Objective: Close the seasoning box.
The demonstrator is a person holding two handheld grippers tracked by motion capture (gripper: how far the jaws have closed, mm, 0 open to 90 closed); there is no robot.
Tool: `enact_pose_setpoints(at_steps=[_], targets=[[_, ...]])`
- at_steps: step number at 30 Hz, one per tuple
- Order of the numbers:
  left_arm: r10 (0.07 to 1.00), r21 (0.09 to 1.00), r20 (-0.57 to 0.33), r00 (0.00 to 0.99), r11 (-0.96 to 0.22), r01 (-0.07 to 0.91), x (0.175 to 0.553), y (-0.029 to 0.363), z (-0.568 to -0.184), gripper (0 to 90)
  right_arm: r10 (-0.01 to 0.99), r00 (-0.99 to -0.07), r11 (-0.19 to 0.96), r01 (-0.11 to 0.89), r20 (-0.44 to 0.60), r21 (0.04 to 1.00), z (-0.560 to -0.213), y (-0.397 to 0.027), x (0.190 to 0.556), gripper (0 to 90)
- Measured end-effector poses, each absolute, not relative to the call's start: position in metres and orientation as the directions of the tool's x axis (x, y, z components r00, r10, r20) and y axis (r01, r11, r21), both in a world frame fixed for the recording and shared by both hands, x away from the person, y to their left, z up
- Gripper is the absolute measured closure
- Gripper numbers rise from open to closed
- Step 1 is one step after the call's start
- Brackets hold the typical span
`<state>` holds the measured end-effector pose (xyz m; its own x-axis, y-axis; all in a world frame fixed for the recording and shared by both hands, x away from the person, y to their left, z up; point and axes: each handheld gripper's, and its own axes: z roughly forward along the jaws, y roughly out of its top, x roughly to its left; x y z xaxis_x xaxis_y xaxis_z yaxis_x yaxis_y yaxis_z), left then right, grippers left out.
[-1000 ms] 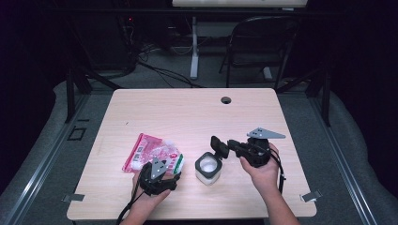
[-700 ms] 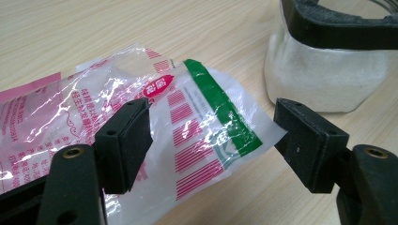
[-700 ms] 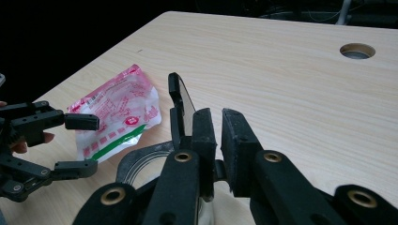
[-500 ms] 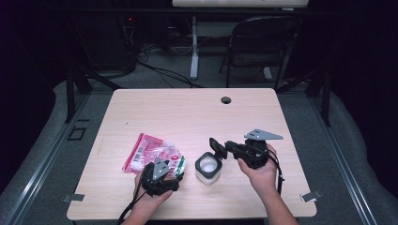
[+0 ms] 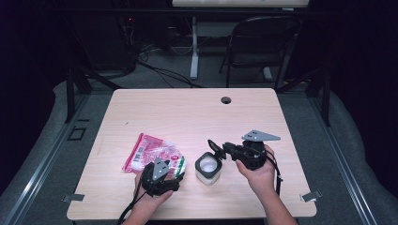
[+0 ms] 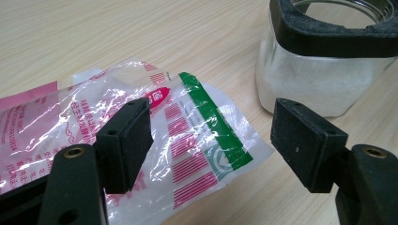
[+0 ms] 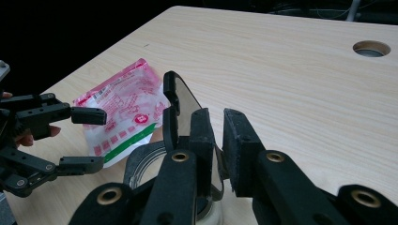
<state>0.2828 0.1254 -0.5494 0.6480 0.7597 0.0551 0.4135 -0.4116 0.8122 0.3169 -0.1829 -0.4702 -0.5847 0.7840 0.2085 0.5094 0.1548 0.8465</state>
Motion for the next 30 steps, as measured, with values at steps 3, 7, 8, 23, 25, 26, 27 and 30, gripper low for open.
enact_pose_setpoints(at_steps=[3,7,8,23,25,26,27,30], targets=[[0.761,0.815,0.056,0.646,-0.409,0.411,0.283,0.126,-0.548,29.4,0.783,-0.586,0.159,0.511,0.207,0.845,-0.471,-0.182,0.317,81.4],[0.768,0.821,0.051,0.639,-0.397,0.411,0.284,0.129,-0.546,29.4,0.781,-0.588,0.159,0.512,0.209,0.844,-0.472,-0.18,0.316,81.3],[0.77,0.822,0.049,0.637,-0.394,0.412,0.284,0.13,-0.545,29.5,0.78,-0.59,0.163,0.512,0.207,0.844,-0.472,-0.18,0.316,81.1],[0.781,0.824,0.046,0.623,-0.382,0.418,0.287,0.135,-0.544,29.8,0.766,-0.613,0.206,0.519,0.193,0.83,-0.479,-0.169,0.315,79.3],[0.783,0.824,0.046,0.621,-0.381,0.419,0.287,0.136,-0.544,30.0,0.762,-0.619,0.213,0.518,0.192,0.829,-0.481,-0.167,0.315,79.0],[0.783,0.824,0.049,0.62,-0.382,0.418,0.287,0.137,-0.544,30.0,0.762,-0.619,0.212,0.519,0.192,0.828,-0.482,-0.166,0.315,78.7],[0.784,0.824,0.048,0.619,-0.382,0.419,0.287,0.137,-0.544,30.0,0.759,-0.622,0.22,0.522,0.192,0.824,-0.482,-0.166,0.315,78.4],[0.787,0.826,0.045,0.616,-0.376,0.421,0.288,0.138,-0.544,30.0,0.76,-0.62,0.225,0.53,0.193,0.818,-0.487,-0.164,0.315,77.8]])
